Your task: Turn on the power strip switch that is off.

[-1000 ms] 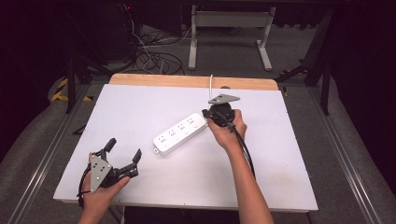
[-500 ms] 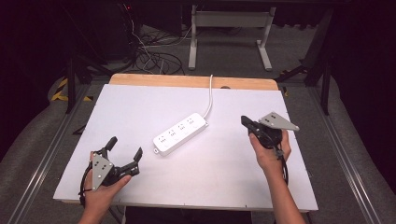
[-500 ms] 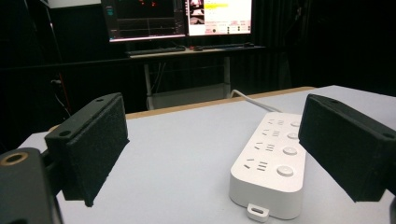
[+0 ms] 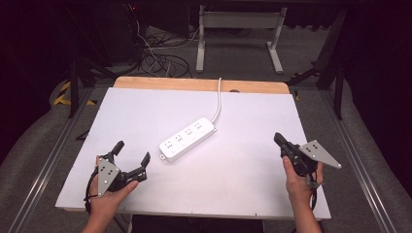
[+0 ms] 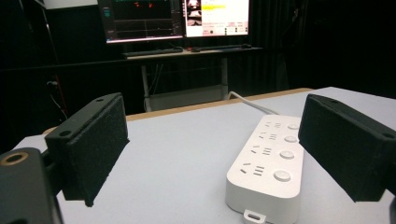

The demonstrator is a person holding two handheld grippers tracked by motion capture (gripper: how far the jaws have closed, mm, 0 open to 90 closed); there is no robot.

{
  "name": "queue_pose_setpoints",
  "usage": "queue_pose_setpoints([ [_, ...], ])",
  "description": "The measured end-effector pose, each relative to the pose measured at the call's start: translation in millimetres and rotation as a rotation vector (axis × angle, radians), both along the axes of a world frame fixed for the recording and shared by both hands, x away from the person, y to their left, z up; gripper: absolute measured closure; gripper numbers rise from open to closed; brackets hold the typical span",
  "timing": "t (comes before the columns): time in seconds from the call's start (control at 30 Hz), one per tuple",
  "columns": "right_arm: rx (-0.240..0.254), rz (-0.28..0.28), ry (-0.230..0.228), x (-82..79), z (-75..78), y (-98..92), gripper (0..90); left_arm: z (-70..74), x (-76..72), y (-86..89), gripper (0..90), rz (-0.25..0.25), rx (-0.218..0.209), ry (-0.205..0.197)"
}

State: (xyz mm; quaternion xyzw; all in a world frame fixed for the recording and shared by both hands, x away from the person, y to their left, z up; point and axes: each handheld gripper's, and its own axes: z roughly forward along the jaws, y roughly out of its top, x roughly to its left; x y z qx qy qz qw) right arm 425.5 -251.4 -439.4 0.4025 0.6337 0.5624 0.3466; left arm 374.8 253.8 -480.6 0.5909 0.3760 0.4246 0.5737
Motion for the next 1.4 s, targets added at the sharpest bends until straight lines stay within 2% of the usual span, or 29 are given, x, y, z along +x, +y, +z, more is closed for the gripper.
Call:
queue_pose_setpoints([
  [0.07,-0.008,-0.017,-0.014,-3.0,-3.9,-1.7,90.0,-0.1,0.0,-0.2,8.6,-0.002,-0.006,0.001],
  [0.17,0.036,-0.020,-0.044,-7.4,-4.7,-2.9,90.0,-0.3,0.1,0.6,8.6,-0.003,-0.004,0.002],
  [0.23,0.042,-0.016,-0.044,-7.1,-5.7,-2.4,90.0,0.2,0.0,1.2,8.6,-0.001,-0.002,0.000],
  [0.27,0.036,-0.013,-0.039,-6.5,-7.1,-1.1,90.0,0.1,0.0,1.0,8.6,-0.003,-0.002,0.001],
  [0.3,0.010,-0.007,-0.036,-5.2,-9.4,1.5,90.0,-0.1,0.3,0.6,8.6,-0.003,-0.004,0.000],
  [0.67,-0.016,-0.014,-0.046,-2.6,-11.5,5.3,86.2,-0.4,0.0,0.2,8.7,-0.007,-0.001,0.006],
  [0.77,-0.026,-0.006,-0.048,-2.3,-11.9,7.1,78.1,-0.4,0.2,0.4,8.7,-0.005,-0.002,0.003],
  [0.8,-0.030,-0.006,-0.044,-2.2,-12.2,8.9,71.3,-0.4,0.2,0.4,8.7,-0.006,-0.004,0.003],
  [0.83,-0.024,-0.020,-0.050,0.4,-13.6,12.1,51.2,-0.3,0.2,0.5,8.6,-0.005,-0.001,0.003],
  [0.87,-0.024,-0.020,-0.050,0.4,-13.6,12.1,51.2,-0.4,0.2,0.5,8.6,-0.007,0.001,0.004],
  [0.9,-0.017,-0.053,-0.053,2.5,-14.8,15.7,39.9,-0.5,0.2,-0.2,8.5,-0.009,-0.007,0.003],
  [0.93,-0.017,-0.053,-0.053,2.5,-14.8,15.7,39.9,-0.5,0.3,-0.2,8.5,-0.009,-0.003,0.001],
  [1.0,-0.033,-0.064,-0.053,4.8,-15.4,18.7,30.6,-0.4,0.4,0.1,8.3,-0.008,0.004,0.000],
  [1.03,-0.041,-0.062,-0.043,7.1,-16.8,20.8,19.4,-0.3,0.4,0.2,8.2,-0.011,0.005,0.001],
  [1.07,-0.041,-0.062,-0.043,7.1,-16.8,20.8,19.4,-0.3,0.5,0.2,8.2,-0.008,0.004,-0.001],
  [1.1,-0.038,-0.085,-0.033,8.5,-17.8,21.9,8.2,-0.4,0.7,0.2,8.1,-0.011,0.003,0.001],
  [1.17,-0.034,-0.101,-0.030,9.2,-18.0,22.2,4.6,-0.6,0.8,0.0,8.1,-0.010,0.000,0.004],
  [1.4,-0.043,-0.097,-0.027,8.6,-17.9,22.2,4.9,-0.7,2.2,-1.7,8.1,-0.015,0.009,0.004],
])
